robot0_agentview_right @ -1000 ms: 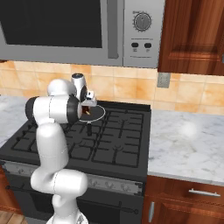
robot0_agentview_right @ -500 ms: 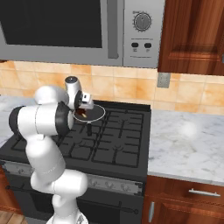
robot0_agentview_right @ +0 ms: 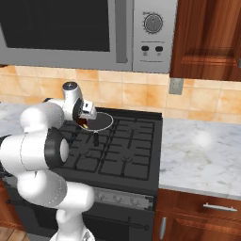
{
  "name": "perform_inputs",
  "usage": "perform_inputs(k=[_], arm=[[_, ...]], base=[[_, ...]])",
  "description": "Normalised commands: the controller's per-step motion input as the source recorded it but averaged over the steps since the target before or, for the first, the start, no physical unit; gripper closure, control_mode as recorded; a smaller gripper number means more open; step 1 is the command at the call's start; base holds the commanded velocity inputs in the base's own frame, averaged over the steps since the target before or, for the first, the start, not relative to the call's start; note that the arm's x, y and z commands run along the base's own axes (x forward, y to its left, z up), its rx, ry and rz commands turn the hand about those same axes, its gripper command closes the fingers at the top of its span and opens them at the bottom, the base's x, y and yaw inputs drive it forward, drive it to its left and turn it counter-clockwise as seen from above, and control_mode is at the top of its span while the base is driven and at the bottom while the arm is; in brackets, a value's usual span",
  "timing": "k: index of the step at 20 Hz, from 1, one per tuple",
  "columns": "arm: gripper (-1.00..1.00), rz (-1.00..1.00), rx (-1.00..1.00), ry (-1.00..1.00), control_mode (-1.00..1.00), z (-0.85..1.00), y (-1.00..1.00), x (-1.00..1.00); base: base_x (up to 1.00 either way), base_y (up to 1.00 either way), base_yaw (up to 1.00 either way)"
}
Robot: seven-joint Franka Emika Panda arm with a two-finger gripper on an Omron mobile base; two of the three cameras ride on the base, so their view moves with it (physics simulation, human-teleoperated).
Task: Place the steak on the plate and place the onion on the same plate.
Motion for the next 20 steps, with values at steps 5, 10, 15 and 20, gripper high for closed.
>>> perform_inputs(k=[5,10,15,20], arm=[[1.00,0.00,0.00,0.00,-1.00,0.29,-0.05,-0.53],[1.00,0.00,0.00,0.00,-1.00,0.24,-0.06,-0.51],[1.00,0.00,0.00,0.00,-1.00,0.22,-0.03,-0.50],[1.00,0.00,0.00,0.00,-1.00,0.13,0.00,-0.46]], base=[[0.00,0.00,0.00],[0.00,0.00,0.00],[0.00,0.00,0.00],[0.00,0.00,0.00]])
